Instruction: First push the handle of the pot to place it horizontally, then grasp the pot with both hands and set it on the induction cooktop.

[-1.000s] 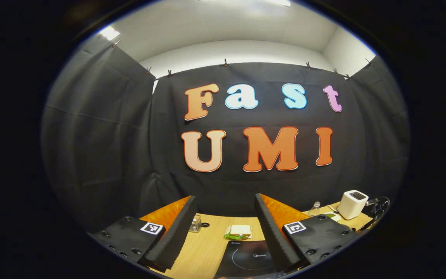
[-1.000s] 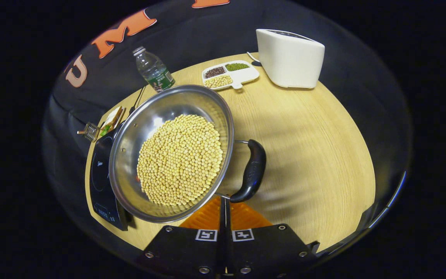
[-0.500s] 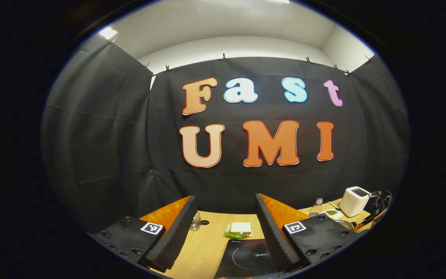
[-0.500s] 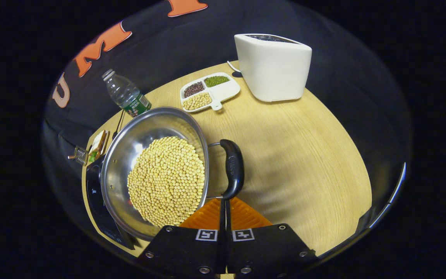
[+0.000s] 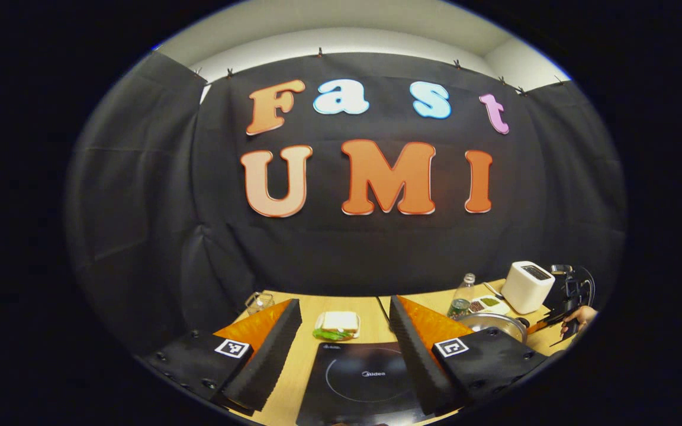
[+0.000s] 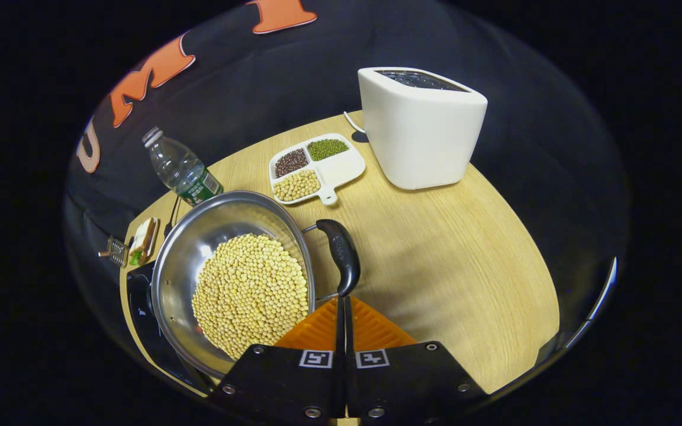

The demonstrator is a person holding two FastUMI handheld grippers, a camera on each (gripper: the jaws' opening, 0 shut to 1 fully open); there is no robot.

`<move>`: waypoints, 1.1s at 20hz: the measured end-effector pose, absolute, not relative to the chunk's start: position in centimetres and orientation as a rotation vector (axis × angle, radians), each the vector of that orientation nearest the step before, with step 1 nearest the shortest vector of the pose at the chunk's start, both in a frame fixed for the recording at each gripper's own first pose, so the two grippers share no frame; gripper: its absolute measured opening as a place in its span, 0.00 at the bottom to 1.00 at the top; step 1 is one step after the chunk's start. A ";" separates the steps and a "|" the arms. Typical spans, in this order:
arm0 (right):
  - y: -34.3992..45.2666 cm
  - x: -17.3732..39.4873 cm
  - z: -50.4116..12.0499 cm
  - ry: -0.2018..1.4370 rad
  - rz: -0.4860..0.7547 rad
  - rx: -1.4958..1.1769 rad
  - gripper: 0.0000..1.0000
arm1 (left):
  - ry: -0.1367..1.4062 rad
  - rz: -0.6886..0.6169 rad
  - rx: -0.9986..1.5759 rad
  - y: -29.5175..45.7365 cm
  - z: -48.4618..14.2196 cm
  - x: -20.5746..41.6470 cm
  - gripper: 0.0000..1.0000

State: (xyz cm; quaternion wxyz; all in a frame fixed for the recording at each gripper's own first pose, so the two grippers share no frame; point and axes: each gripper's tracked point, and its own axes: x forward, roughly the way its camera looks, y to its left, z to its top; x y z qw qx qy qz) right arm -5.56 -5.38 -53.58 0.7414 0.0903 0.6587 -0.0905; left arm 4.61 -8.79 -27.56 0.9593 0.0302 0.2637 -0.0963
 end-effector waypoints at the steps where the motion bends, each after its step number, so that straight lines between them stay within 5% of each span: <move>1: -5.8 -5.2 -52.9 1.421 -0.197 0.173 0.00 | 0.577 -0.219 0.057 -10.1 -29.1 4.5 0.98; 6: -6.2 -2.8 -48.9 1.299 -0.135 0.170 0.05 | 0.764 -0.338 0.038 -16.7 -36.5 2.9 0.96; 10: -6.0 -2.3 -48.3 1.281 -0.095 0.169 0.35 | 0.917 -0.416 0.046 -21.4 -42.4 1.4 0.98; 12: -5.4 -2.4 -48.4 1.276 -0.071 0.164 0.58 | 1.001 -0.443 0.042 -22.9 -45.3 0.4 0.99; 17: -4.0 -1.9 -48.8 1.271 -0.020 0.162 0.78 | 1.132 -0.451 0.025 -25.3 -50.5 -0.7 0.97; 22: -3.0 -1.6 -50.1 1.284 0.019 0.137 0.86 | 1.225 -0.438 0.020 -26.4 -54.6 -1.0 0.98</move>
